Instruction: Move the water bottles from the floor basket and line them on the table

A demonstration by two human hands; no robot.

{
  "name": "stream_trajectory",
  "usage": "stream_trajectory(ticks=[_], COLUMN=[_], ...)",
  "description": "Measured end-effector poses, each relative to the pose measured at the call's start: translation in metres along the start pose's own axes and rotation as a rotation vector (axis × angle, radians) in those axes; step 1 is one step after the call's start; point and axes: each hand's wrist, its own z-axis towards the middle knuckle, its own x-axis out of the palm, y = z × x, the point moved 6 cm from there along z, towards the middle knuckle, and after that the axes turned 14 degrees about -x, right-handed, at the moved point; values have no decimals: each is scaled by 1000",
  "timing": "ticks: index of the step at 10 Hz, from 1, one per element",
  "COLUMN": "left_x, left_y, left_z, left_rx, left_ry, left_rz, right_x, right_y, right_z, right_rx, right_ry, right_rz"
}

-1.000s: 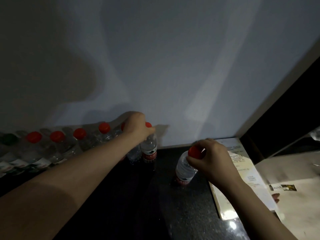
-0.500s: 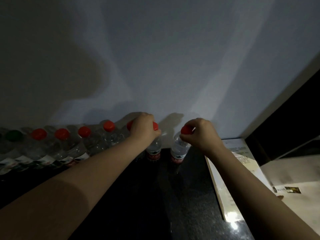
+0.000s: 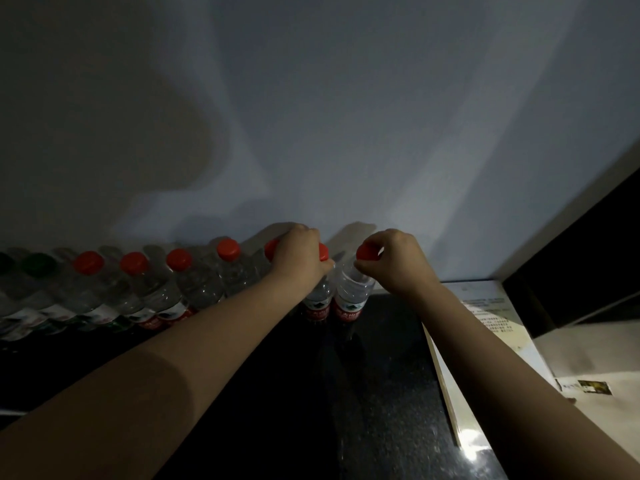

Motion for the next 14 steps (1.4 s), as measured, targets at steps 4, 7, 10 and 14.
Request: stream_trajectory(ticks=[4,7,10,14], left_x=[1,4,4,-13], left_y=[1,2,3,20], left_z=[2,3,1,-41], left_rx=[-15,-25,-30,25], left_ry=[23,27,6,8], left_rz=[3,-1,-21,-238], right_x=[5,7,7,-23], right_y=[8,7,4,22], right_z=[8,5,-7,-60], right_rx=[10,13,99,97], right_ry=[23,17,33,147], right_rz=[-38,-35,-8,-107])
